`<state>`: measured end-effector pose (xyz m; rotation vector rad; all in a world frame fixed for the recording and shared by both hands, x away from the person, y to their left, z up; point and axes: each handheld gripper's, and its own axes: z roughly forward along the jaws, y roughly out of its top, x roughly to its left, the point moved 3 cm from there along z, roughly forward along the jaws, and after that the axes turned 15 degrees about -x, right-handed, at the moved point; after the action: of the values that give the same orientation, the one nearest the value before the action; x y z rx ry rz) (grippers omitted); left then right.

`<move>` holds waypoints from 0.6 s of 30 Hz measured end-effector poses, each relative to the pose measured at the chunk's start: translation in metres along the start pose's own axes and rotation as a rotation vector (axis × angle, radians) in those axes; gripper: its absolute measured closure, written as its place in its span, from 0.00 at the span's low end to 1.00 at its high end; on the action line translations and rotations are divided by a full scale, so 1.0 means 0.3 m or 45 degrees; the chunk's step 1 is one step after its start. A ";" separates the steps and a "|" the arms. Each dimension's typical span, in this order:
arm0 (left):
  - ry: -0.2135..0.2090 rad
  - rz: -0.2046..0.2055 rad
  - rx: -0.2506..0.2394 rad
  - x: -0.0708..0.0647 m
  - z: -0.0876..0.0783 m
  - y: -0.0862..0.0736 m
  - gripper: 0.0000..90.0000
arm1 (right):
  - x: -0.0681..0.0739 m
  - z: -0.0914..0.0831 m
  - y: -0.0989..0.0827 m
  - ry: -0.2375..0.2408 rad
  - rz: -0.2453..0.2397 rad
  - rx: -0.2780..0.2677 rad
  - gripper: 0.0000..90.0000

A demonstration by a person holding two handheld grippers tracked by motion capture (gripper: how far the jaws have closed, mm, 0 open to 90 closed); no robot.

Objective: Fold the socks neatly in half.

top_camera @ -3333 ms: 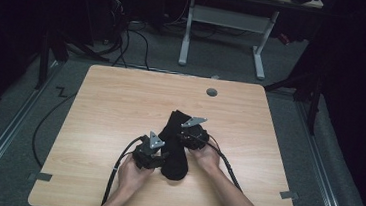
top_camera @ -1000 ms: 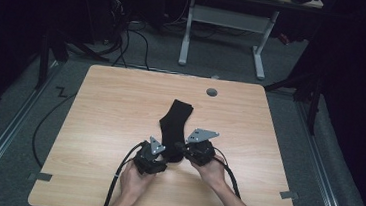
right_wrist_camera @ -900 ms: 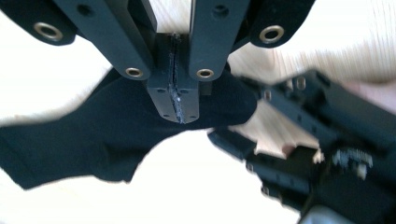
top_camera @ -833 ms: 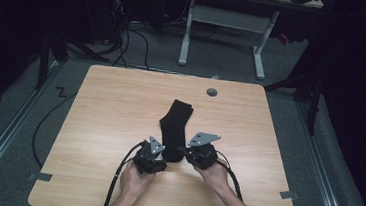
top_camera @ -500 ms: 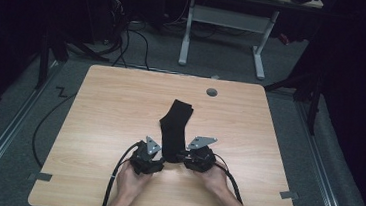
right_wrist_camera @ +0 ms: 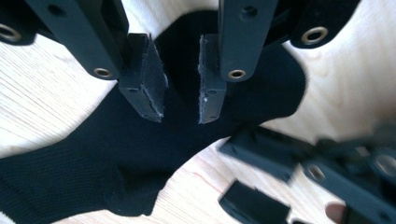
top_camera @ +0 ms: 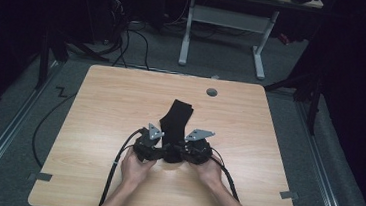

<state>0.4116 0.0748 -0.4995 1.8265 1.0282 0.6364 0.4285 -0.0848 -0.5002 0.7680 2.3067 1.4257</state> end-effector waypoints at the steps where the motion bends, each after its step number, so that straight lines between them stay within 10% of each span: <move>1: 0.007 -0.001 -0.005 0.005 0.003 0.000 0.53 | -0.001 0.007 -0.001 -0.005 0.001 0.002 0.76; 7: 0.035 -0.028 -0.013 0.045 -0.008 0.016 0.53 | 0.025 0.040 -0.045 0.014 -0.064 0.084 0.75; 18: -0.013 -0.047 -0.020 0.069 0.066 0.122 0.55 | 0.170 -0.084 -0.111 0.087 -0.142 0.072 0.73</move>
<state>0.4516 0.0749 -0.4755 1.7914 1.0443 0.6107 0.3651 -0.0845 -0.5181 0.6051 2.4100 1.3633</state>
